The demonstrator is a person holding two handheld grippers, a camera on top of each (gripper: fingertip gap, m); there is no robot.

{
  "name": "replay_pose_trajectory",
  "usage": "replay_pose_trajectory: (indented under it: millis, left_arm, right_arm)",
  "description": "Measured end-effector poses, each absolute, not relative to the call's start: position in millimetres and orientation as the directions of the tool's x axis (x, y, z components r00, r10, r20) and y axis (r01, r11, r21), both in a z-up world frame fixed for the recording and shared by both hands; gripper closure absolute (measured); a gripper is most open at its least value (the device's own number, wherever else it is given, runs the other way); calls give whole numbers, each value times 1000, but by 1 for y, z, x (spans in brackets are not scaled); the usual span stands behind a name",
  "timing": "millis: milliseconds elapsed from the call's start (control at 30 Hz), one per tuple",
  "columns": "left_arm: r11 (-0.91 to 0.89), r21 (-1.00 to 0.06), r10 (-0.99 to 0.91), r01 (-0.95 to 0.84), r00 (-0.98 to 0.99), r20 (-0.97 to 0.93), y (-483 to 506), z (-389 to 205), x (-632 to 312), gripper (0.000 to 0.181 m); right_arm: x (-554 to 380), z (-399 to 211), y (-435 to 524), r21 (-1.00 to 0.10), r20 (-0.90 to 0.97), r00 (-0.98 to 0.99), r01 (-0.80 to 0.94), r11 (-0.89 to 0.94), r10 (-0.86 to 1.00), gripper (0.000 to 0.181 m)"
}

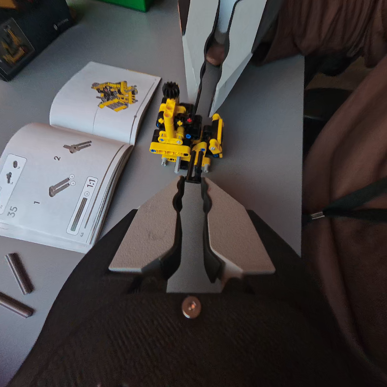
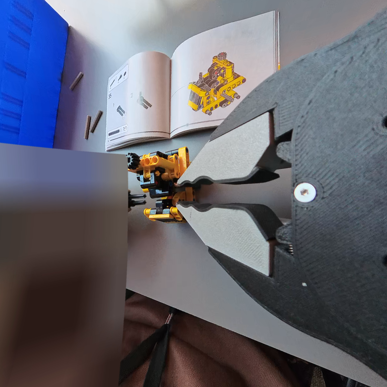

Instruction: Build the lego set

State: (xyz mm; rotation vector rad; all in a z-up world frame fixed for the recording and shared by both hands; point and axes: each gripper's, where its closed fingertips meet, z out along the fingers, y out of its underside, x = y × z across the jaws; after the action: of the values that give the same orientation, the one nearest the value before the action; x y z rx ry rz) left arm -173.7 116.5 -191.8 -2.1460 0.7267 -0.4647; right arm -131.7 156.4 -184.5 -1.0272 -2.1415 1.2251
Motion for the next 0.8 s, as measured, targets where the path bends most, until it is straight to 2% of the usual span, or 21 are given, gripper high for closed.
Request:
replay_pose_trajectory:
  millis: [367,800]
  left_arm:
    - [-512,-765,-626,-390,780,22,126,-189,-164,168]
    - [-528,-766,-610,-367,791,42,128,-188,-164,168]
  right_arm:
    - [-132,-184,156,-869,30,-611,376,323,791,173]
    - [-133,-184,155,-869,33,-610,374,325,792,175]
